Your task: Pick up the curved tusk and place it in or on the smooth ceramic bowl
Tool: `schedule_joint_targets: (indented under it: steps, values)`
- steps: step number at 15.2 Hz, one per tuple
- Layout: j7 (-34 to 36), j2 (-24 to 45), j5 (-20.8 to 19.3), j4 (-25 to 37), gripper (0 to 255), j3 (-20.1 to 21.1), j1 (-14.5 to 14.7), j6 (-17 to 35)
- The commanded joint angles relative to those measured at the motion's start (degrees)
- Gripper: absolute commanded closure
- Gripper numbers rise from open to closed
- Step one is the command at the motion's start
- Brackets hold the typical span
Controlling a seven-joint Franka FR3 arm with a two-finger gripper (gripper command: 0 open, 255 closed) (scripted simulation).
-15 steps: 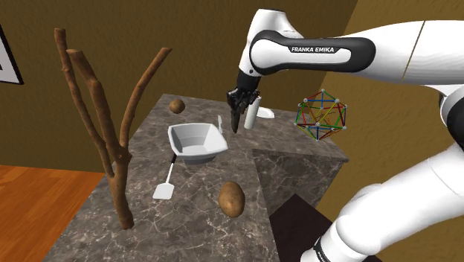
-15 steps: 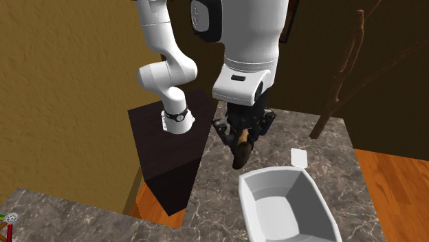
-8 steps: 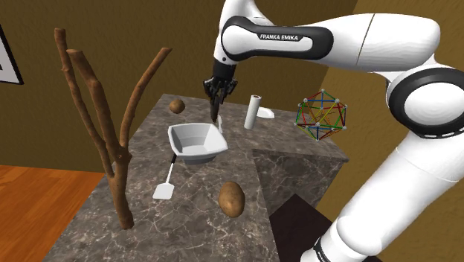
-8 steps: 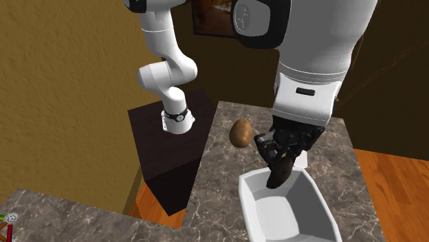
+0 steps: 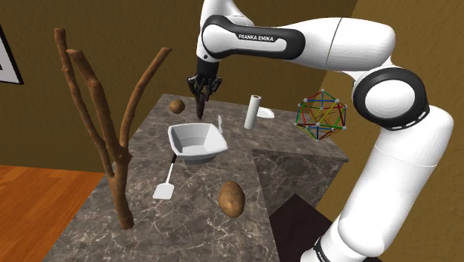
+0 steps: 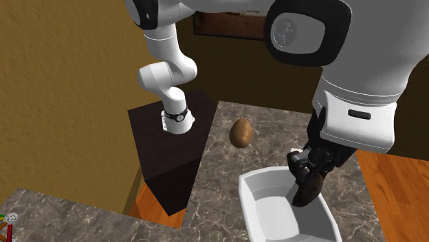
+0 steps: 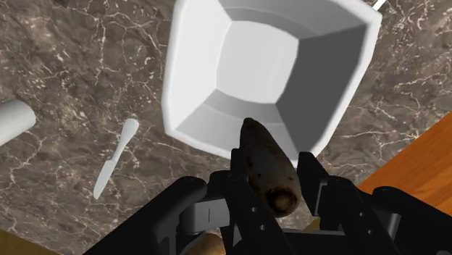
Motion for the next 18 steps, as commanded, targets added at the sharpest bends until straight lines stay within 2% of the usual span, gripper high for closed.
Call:
schedule_joint_targets:
  steps: [1, 14, 18]
  values:
    - [0.26, -0.07, -0.05, -1.72, 255, 0.00, -0.01, 1.67]
    - [1.37, 0.03, -0.57, -11.58, 255, -0.23, -0.29, 11.58]
    - [1.43, 0.09, -0.61, -11.94, 255, -0.24, -0.30, 11.98]
